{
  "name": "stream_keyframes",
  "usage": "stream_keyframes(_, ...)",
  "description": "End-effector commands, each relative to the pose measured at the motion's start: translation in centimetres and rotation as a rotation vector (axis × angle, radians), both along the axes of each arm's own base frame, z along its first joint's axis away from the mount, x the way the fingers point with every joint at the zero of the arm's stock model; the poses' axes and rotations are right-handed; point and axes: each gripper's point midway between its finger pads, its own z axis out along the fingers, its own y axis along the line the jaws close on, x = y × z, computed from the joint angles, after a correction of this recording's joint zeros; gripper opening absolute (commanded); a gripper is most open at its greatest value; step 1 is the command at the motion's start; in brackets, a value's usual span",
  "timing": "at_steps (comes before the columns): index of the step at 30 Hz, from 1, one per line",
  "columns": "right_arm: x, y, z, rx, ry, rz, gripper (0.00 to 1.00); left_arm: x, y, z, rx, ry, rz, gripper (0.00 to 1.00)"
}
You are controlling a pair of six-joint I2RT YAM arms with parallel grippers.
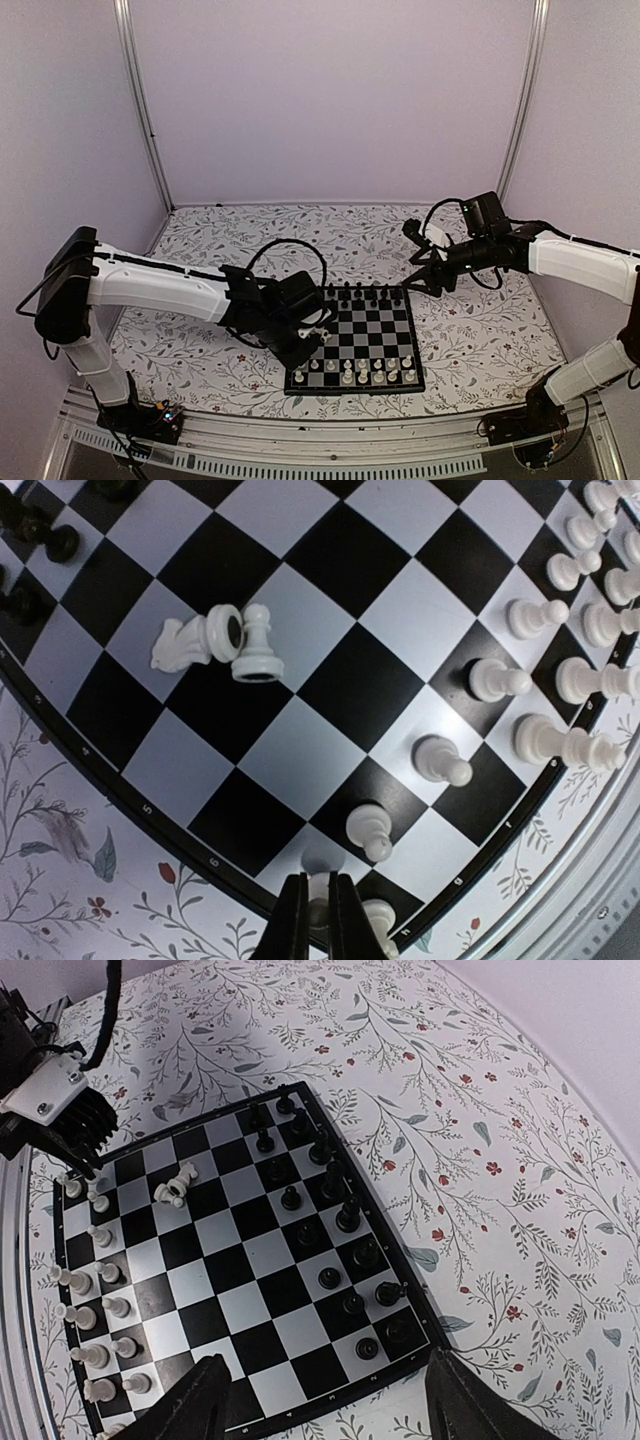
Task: Set up the chess pieces on the board
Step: Place the chess piece on the chessboard.
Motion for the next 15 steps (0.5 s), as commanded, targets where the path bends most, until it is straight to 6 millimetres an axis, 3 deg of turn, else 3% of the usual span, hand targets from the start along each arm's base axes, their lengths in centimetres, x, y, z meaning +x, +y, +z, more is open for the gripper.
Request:
stream_keyframes(1, 0.05, -0.01, -0.55, -0.002, 0.003, 0.007, 0.7, -0.59, -0.48, -0.38, 0.0, 0.003, -0.033, 0.0)
stream_keyframes(15, -0.01, 0.01, -0.85, -0.006, 0.013, 0.01, 0.71, 0.25, -0.47, -0.95, 0.027, -0.028, -0.01, 0.0)
